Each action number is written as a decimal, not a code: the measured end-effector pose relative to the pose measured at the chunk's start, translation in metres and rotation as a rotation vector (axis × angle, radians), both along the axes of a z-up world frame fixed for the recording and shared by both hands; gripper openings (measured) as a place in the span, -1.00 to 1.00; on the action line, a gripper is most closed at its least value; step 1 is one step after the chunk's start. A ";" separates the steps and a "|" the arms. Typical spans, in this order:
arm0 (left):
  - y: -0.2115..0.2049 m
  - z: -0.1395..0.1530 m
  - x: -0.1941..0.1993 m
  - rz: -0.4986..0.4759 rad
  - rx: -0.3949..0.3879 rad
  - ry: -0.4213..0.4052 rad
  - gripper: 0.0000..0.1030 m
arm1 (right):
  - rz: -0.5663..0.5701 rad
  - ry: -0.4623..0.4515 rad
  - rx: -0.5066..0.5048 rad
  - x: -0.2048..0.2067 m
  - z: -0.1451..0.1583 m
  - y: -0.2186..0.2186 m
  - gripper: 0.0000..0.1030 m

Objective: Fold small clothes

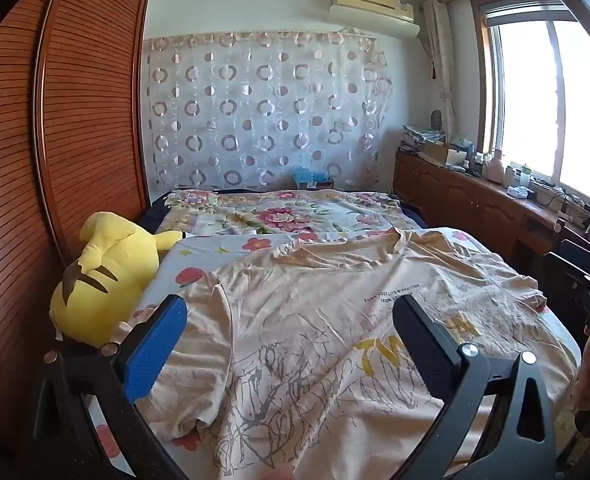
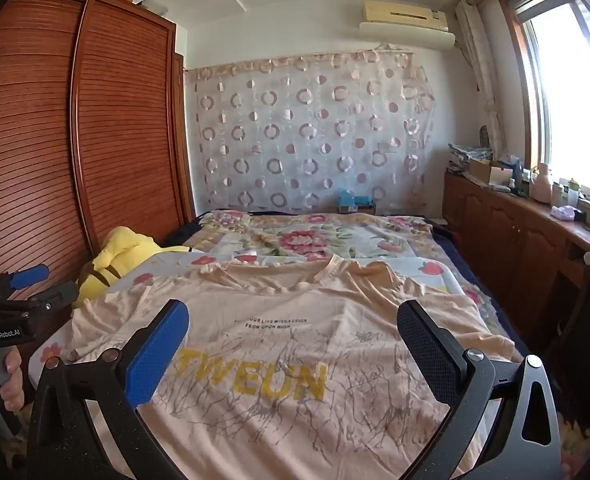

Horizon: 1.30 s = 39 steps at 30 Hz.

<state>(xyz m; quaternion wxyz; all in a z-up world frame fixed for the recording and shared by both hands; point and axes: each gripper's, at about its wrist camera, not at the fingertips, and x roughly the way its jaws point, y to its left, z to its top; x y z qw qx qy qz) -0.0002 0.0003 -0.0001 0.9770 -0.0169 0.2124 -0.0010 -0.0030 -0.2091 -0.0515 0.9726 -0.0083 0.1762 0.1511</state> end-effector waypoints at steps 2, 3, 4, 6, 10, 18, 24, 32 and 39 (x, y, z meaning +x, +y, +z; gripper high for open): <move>0.000 0.000 0.000 0.002 -0.002 -0.002 1.00 | 0.003 0.005 0.005 0.000 0.000 -0.001 1.00; 0.000 0.000 0.000 0.003 0.000 0.002 1.00 | 0.005 0.006 0.009 0.000 0.000 -0.001 1.00; 0.000 0.000 0.000 0.001 0.001 -0.001 1.00 | -0.002 0.002 -0.013 0.000 0.000 0.001 1.00; 0.000 0.000 0.000 0.004 0.003 -0.002 1.00 | -0.001 -0.001 -0.012 0.000 -0.001 0.000 1.00; 0.000 0.000 0.000 0.002 0.007 -0.003 1.00 | 0.000 -0.001 -0.005 0.000 -0.001 0.000 1.00; 0.000 0.000 0.000 0.006 0.014 -0.009 1.00 | 0.003 -0.003 -0.004 -0.001 0.001 0.000 1.00; 0.000 0.001 -0.001 0.006 0.017 -0.011 1.00 | 0.003 -0.002 -0.004 -0.001 -0.001 0.003 1.00; -0.001 0.001 -0.001 0.004 0.020 -0.011 1.00 | 0.002 -0.004 0.000 -0.002 -0.001 0.003 1.00; -0.001 0.001 -0.001 0.006 0.022 -0.011 1.00 | 0.005 -0.002 0.001 -0.002 -0.002 0.003 1.00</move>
